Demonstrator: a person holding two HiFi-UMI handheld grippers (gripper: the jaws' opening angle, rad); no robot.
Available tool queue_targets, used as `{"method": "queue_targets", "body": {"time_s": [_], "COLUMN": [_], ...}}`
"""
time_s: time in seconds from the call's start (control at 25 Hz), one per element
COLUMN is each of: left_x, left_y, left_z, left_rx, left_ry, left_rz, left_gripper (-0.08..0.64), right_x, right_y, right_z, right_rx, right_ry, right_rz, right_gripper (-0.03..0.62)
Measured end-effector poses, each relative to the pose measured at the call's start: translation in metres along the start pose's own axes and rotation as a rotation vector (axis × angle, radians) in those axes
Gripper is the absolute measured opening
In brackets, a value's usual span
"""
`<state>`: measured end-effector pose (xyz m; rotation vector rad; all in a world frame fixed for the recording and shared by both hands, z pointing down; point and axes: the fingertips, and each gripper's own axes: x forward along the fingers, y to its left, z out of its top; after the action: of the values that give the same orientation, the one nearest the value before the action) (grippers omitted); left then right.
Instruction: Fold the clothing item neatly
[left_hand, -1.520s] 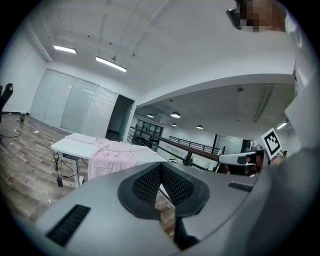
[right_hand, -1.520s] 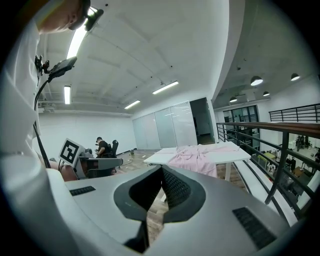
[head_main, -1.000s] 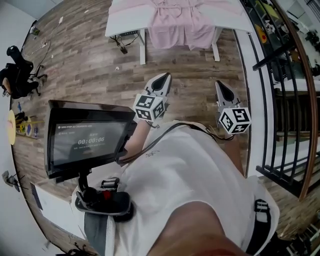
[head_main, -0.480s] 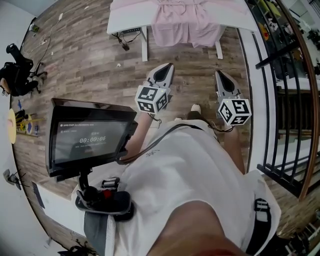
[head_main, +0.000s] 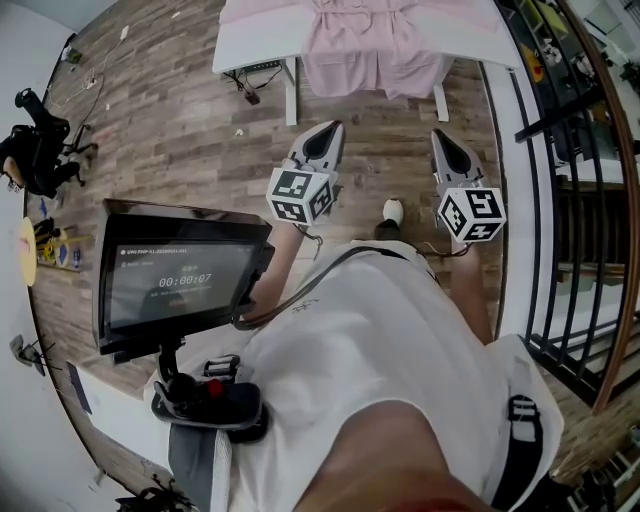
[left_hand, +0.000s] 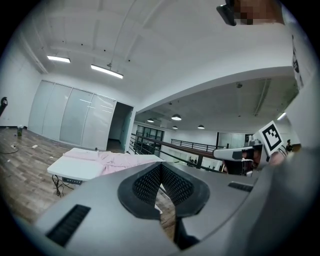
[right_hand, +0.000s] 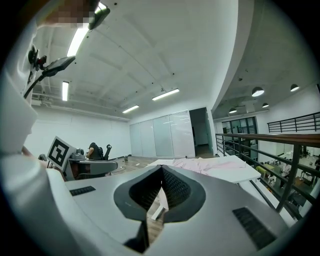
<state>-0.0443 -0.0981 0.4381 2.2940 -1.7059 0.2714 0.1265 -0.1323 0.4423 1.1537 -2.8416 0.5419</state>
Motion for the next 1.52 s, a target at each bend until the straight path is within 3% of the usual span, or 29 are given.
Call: {"method": "queue_targets", "body": {"time_s": [0.24,0.8,1.52], "left_x": [-0.006,-0.013,-0.016], "left_y": [-0.006,0.009,0.026], "left_z": [-0.011,-0.013,-0.006], "left_rx": [-0.017,-0.027,-0.054], "left_ry": [0.034,0.020,-0.004], "left_rz": [-0.005,0.030,0.094], "left_gripper": [0.002,0.002,0.002], "right_x": [-0.010,0.005,0.033], "right_y": [0.000,0.009,0.026], "right_z": [-0.009,-0.013,-0.013], "right_rx": [0.036,0.026,-0.005], "right_ry": [0.020,0.025,0.063], "right_rz": [-0.018,0.028,0.146], "right_gripper": [0.002,0.002,0.002]}}
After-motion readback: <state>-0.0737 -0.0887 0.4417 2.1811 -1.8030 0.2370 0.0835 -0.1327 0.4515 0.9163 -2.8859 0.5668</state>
